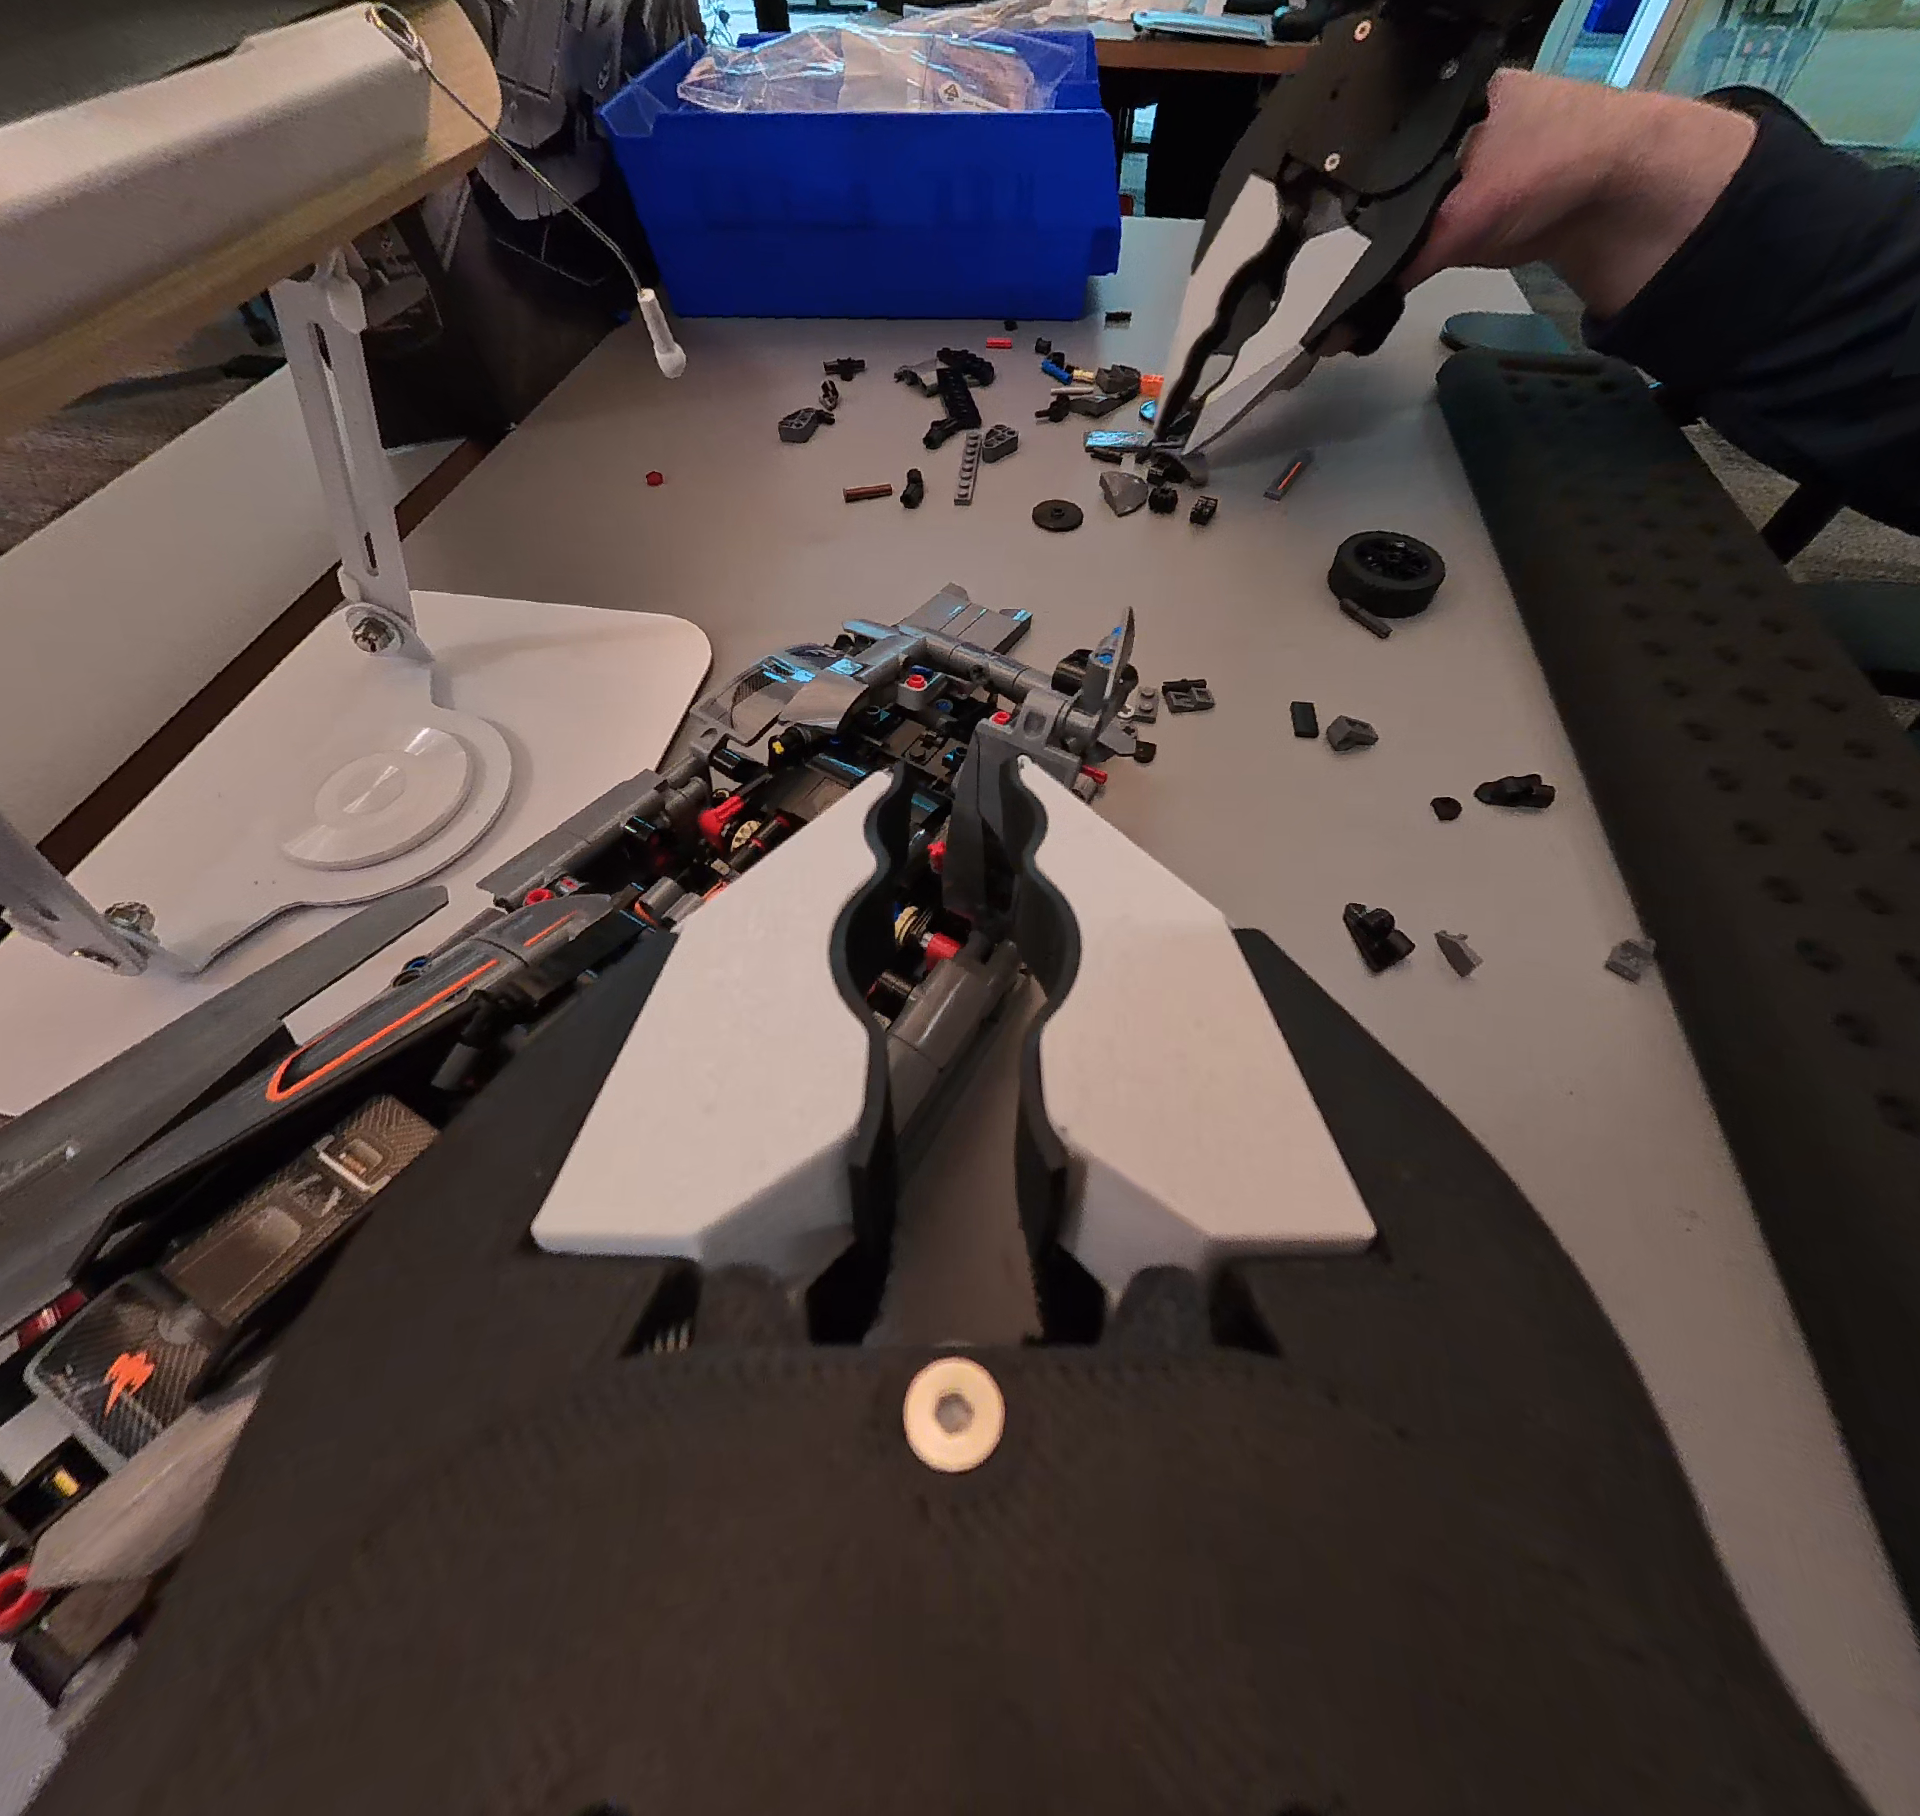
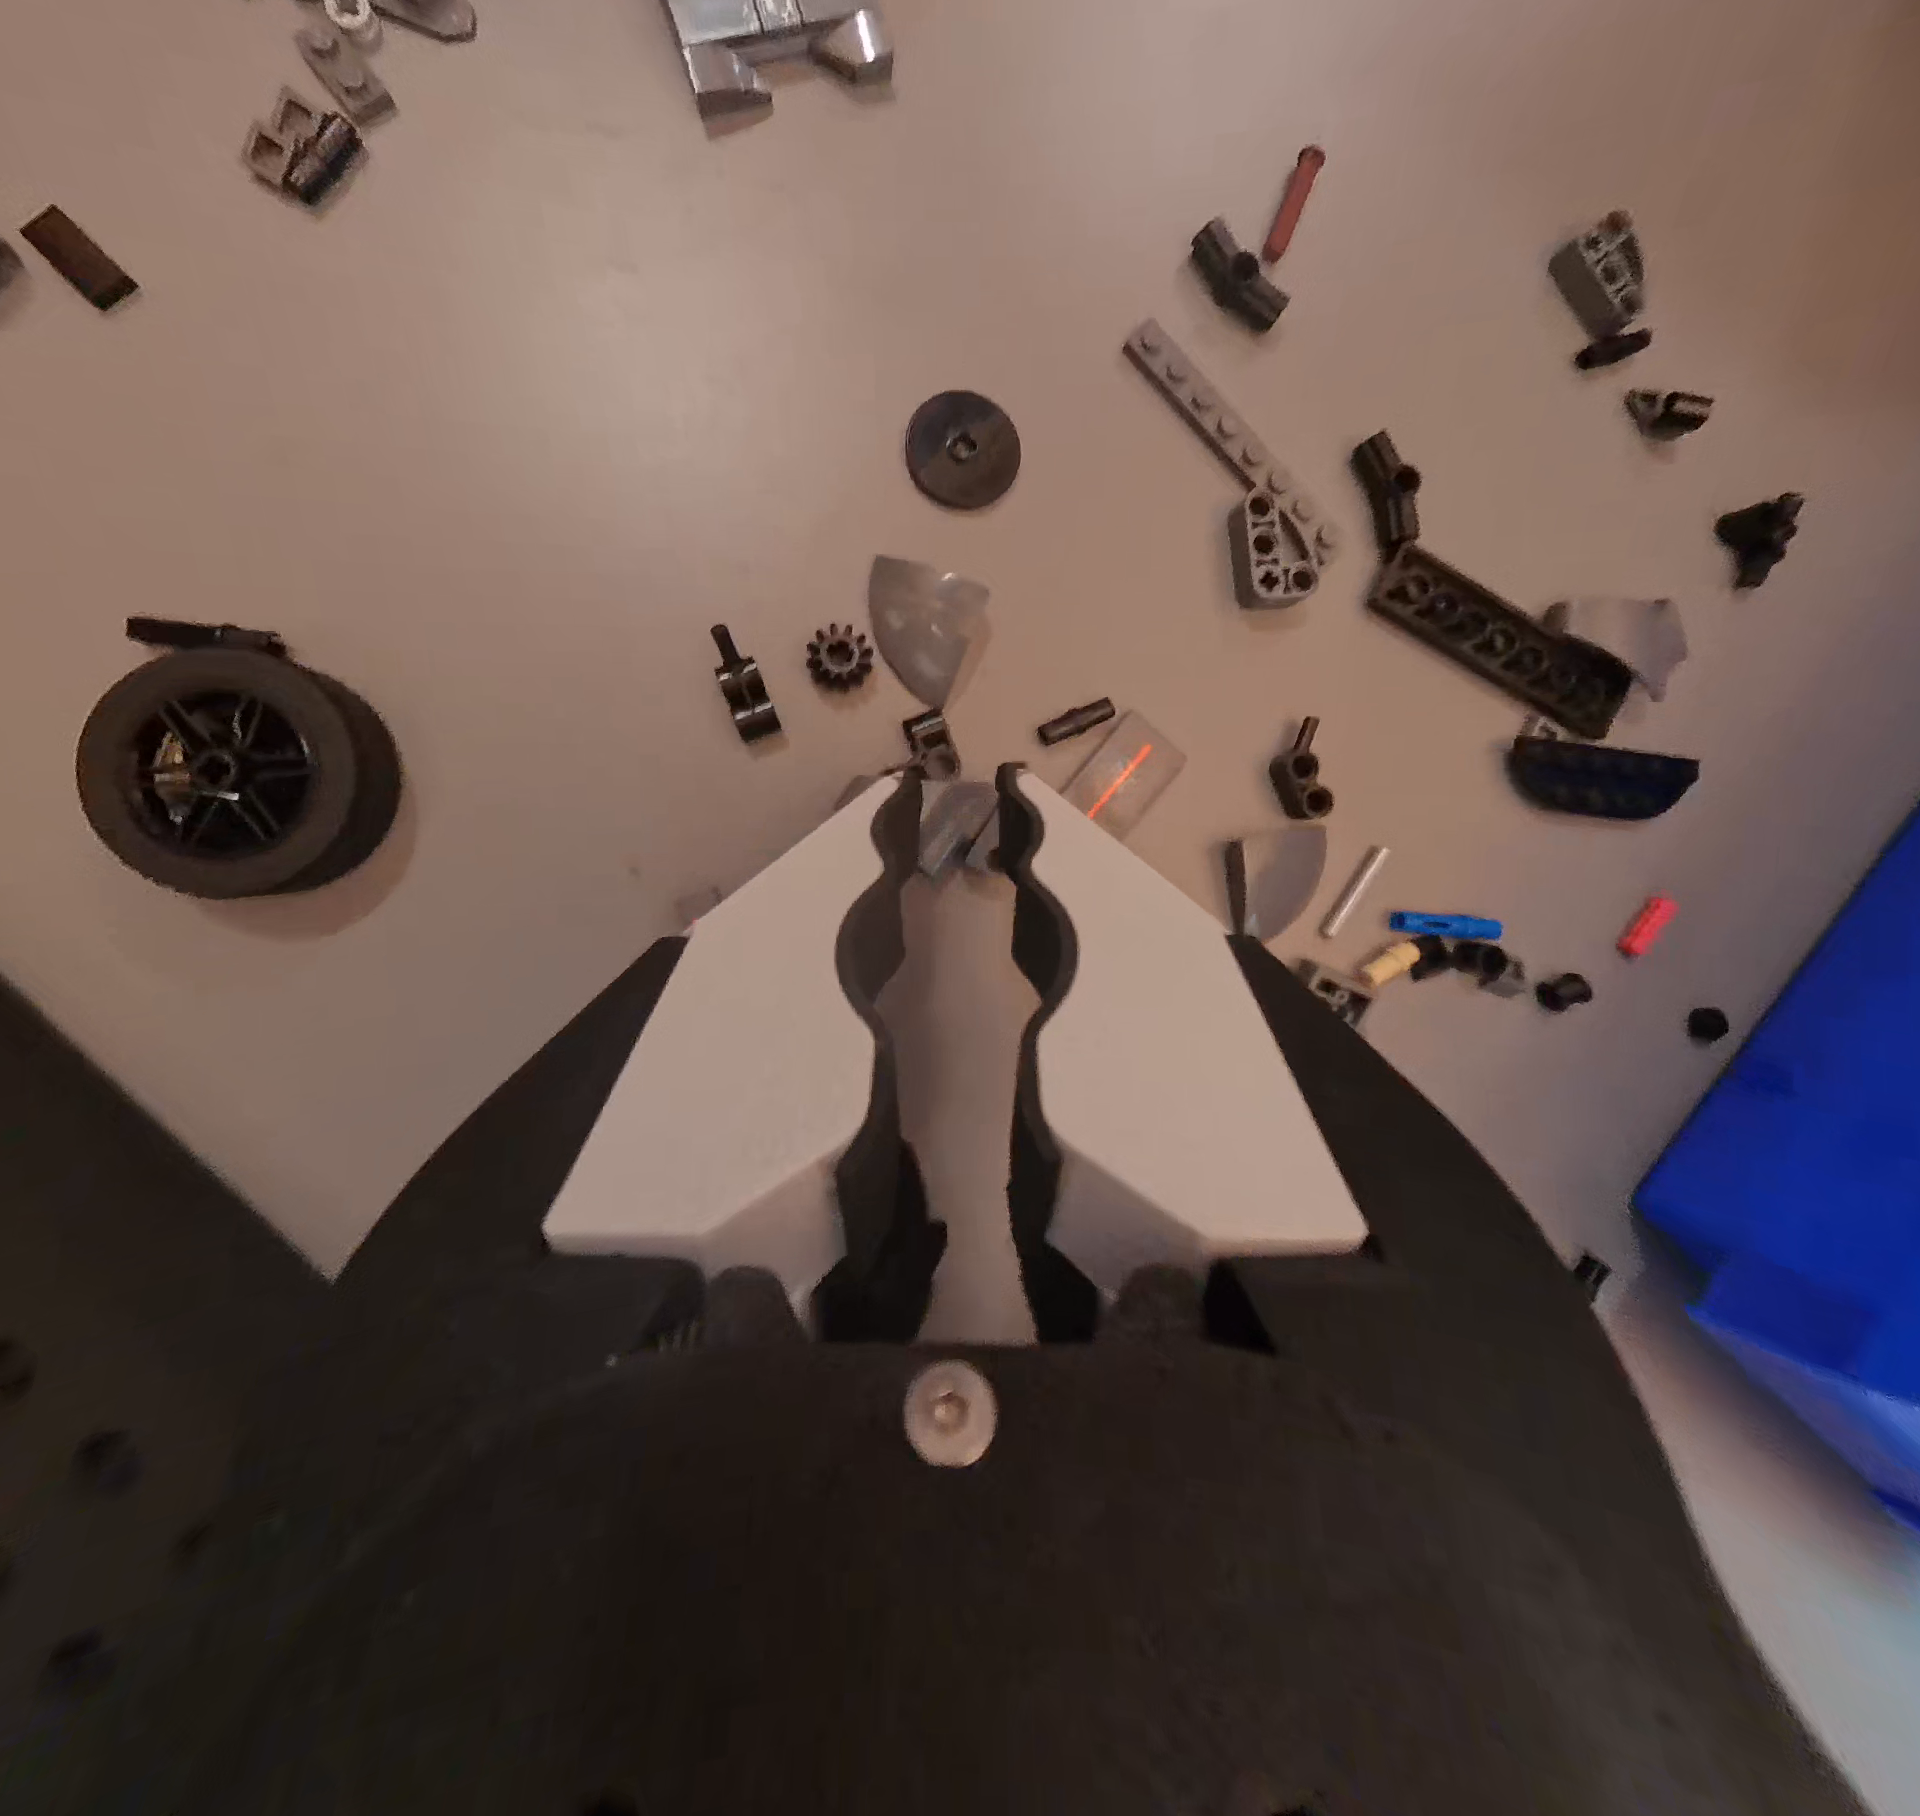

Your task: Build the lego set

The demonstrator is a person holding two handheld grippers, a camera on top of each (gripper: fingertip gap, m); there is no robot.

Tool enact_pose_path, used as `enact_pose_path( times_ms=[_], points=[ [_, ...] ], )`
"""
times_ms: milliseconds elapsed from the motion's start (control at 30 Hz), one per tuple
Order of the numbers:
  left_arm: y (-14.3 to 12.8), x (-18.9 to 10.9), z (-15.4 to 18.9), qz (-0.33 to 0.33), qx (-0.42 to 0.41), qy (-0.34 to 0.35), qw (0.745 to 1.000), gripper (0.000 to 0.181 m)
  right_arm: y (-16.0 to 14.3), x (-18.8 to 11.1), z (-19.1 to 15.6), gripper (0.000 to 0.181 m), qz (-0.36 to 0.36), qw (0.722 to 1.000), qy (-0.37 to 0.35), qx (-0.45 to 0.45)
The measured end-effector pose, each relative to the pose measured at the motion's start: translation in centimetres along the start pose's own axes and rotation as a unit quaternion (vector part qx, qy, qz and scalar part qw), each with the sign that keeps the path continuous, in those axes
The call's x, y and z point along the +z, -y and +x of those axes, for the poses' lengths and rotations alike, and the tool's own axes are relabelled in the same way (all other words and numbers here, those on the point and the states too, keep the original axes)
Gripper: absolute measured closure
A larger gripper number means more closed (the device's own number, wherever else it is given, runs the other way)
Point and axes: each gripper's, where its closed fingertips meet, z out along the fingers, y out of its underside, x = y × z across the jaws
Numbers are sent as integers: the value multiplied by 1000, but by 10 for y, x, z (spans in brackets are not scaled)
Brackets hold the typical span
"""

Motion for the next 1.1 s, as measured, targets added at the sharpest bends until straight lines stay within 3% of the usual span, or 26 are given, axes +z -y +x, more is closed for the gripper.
enact_pose_path(
  times_ms=[133,300,433,567,633,733,867,967,1100],
  points=[
    [2,-1,0,5,-1,0,1000,167,-10,-7,-2,169,-30,1000,6,0],
    [2,-1,0,4,1,0,1000,167,5,2,-4,160,-17,1000,16,-17],
    [5,-2,2,5,5,0,1000,168,3,12,-5,169,-33,999,23,-23],
    [8,-2,4,6,11,-1,1000,166,8,4,-5,169,-16,1000,26,-4],
    [8,0,7,1,21,-1,1000,163,33,-10,-15,169,40,998,44,-4],
    [7,6,12,-7,35,-2,999,155,92,-30,-44,169,136,987,75,-40],
    [6,13,17,-11,36,-9,999,152,173,-31,-96,169,240,960,117,-83],
    [7,15,22,-11,46,-14,999,149,208,-16,-118,169,266,948,156,-82],
    [-1,23,19,-40,55,7,998,142,229,6,-128,169,265,946,168,-82]
  ],
)
